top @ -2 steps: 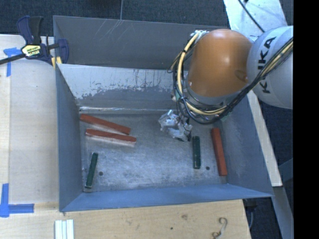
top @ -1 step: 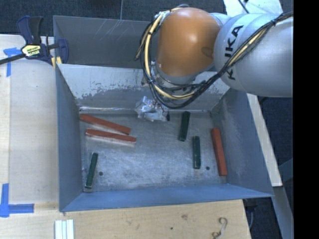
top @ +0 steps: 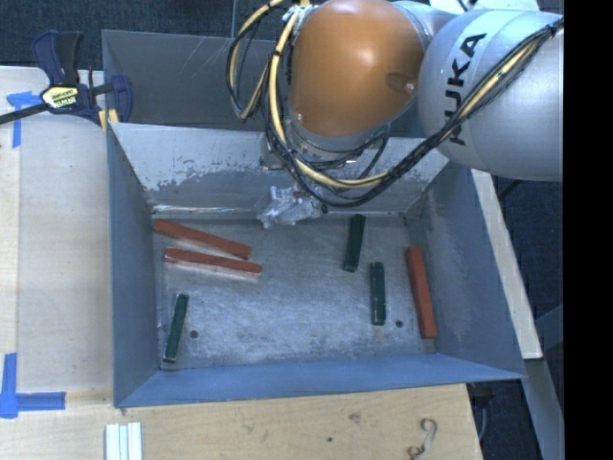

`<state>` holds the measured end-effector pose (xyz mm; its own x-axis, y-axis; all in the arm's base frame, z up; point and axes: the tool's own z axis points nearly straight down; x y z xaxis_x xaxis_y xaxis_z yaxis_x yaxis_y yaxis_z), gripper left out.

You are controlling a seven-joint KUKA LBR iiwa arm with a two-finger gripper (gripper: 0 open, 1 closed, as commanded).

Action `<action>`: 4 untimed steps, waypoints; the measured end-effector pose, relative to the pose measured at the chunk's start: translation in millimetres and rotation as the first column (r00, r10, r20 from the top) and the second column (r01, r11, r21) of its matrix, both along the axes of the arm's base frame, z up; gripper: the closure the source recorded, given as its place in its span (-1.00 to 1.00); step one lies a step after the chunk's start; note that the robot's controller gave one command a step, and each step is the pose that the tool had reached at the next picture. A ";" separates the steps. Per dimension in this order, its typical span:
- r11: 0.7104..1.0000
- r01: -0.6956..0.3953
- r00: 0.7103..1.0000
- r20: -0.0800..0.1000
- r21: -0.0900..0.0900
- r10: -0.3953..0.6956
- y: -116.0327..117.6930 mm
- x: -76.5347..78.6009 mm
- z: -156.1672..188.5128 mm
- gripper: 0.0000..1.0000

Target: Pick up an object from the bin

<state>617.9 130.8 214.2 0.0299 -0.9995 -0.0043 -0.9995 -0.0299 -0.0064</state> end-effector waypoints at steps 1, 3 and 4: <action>1.000 0.020 1.000 -0.010 -0.002 -0.020 23.4 -20.5 -50.3 1.00; 0.982 -0.188 0.982 -0.005 -0.001 0.188 34.1 -0.3 -143.6 -1.00; 0.983 -0.185 0.983 -0.003 -0.002 0.185 33.8 1.2 -141.3 1.00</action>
Offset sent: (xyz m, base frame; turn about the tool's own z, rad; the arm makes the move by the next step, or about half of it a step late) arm -0.0192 0.0217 -0.0475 0.0227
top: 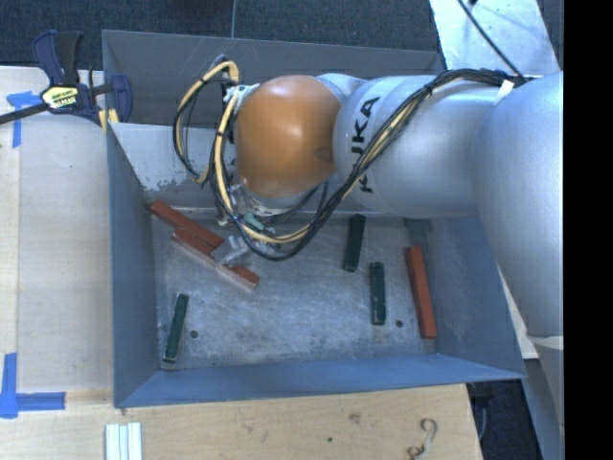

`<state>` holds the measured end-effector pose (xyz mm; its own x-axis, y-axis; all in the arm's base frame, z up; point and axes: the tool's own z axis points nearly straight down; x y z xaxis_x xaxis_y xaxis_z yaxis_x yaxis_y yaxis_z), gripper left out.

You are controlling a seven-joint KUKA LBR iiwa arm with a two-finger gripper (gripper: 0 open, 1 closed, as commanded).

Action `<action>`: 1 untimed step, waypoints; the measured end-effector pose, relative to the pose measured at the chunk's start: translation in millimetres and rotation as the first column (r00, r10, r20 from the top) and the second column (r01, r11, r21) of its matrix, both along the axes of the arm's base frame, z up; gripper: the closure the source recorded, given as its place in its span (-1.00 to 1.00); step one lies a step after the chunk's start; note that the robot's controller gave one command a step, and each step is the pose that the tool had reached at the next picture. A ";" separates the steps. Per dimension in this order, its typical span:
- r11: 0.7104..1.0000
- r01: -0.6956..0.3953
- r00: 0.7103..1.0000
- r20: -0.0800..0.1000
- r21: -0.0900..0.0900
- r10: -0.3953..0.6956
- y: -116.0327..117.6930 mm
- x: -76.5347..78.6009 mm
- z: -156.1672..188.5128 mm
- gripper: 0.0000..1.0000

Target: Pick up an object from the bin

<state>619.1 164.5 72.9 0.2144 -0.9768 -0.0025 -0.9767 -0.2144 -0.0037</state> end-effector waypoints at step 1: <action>0.999 0.040 0.999 0.000 -0.001 -0.040 -34.5 -29.7 141.0 1.00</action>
Offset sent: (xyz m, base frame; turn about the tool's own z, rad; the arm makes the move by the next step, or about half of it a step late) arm -0.0308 -0.0345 0.1399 0.0380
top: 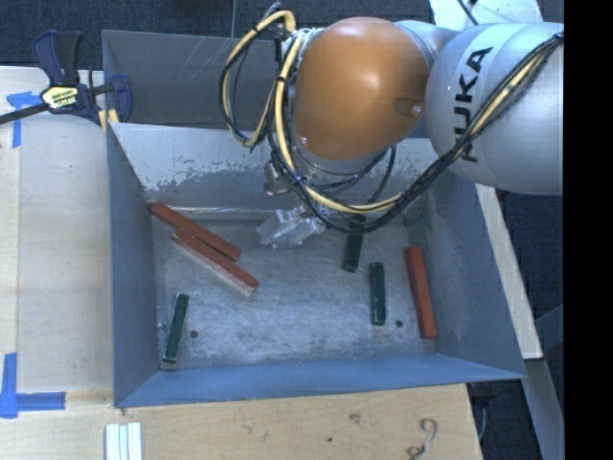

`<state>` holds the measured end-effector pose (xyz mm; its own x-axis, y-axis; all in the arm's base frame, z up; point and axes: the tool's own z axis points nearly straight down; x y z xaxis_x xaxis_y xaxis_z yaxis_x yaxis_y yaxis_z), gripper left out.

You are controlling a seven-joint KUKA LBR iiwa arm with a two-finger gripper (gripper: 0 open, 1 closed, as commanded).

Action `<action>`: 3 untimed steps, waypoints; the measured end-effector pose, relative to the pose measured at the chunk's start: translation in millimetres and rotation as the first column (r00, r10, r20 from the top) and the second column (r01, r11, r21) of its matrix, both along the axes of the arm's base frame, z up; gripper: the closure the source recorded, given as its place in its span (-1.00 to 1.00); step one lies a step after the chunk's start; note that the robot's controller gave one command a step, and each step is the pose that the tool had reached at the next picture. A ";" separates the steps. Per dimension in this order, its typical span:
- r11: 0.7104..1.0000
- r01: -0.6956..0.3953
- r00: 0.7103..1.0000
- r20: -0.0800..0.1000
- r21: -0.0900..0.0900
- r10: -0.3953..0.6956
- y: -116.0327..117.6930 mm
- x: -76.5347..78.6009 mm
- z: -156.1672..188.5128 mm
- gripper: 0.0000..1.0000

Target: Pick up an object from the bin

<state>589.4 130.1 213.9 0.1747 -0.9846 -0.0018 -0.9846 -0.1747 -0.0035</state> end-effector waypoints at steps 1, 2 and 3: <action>1.000 0.001 1.000 -0.002 0.000 -0.001 0.0 -0.5 -0.7 -1.00; 0.981 -0.193 0.981 -0.010 0.000 0.193 20.8 -19.9 -148.1 -1.00; 0.475 -0.880 0.475 -0.002 0.000 0.880 64.1 -34.3 -144.4 -1.00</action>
Offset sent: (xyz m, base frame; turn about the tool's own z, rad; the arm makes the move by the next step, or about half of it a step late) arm 0.0000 0.0000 0.0000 0.0000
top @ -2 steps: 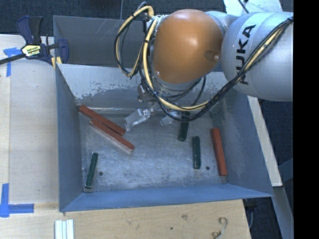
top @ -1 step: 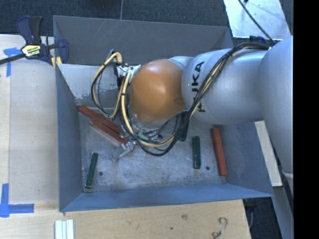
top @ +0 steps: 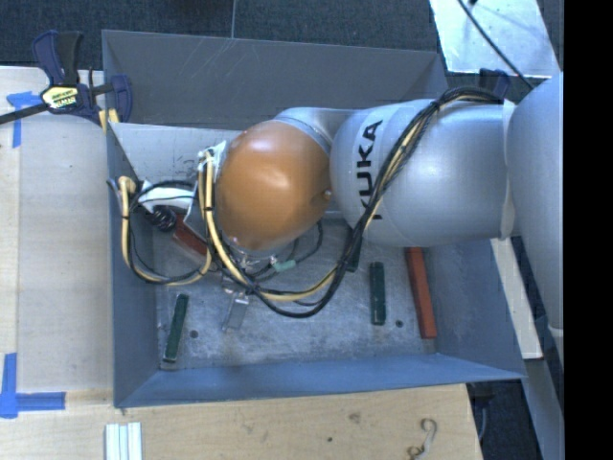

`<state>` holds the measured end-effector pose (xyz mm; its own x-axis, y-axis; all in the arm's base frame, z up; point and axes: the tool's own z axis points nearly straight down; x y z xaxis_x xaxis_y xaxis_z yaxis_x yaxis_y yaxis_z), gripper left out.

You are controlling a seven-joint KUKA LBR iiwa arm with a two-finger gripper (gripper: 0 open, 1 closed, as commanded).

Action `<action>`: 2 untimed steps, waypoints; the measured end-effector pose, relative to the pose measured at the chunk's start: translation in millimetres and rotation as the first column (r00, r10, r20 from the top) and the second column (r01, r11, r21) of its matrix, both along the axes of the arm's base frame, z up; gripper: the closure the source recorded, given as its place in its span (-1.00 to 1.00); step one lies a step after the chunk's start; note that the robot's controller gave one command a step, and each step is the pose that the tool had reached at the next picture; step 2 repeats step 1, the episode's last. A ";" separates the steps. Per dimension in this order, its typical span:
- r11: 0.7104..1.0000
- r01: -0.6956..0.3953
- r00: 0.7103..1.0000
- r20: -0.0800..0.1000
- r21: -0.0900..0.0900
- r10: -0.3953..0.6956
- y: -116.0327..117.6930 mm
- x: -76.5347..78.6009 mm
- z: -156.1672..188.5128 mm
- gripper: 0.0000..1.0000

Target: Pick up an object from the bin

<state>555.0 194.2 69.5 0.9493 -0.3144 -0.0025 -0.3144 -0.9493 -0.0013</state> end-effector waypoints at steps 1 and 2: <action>1.000 -0.007 1.000 -0.011 -0.008 0.007 37.3 -22.7 5.0 -1.00; 1.000 -0.007 1.000 -0.011 -0.008 0.007 37.3 -22.7 5.0 -1.00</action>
Offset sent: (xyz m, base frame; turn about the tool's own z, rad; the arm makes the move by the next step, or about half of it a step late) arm -0.0192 0.0374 0.0071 -0.0084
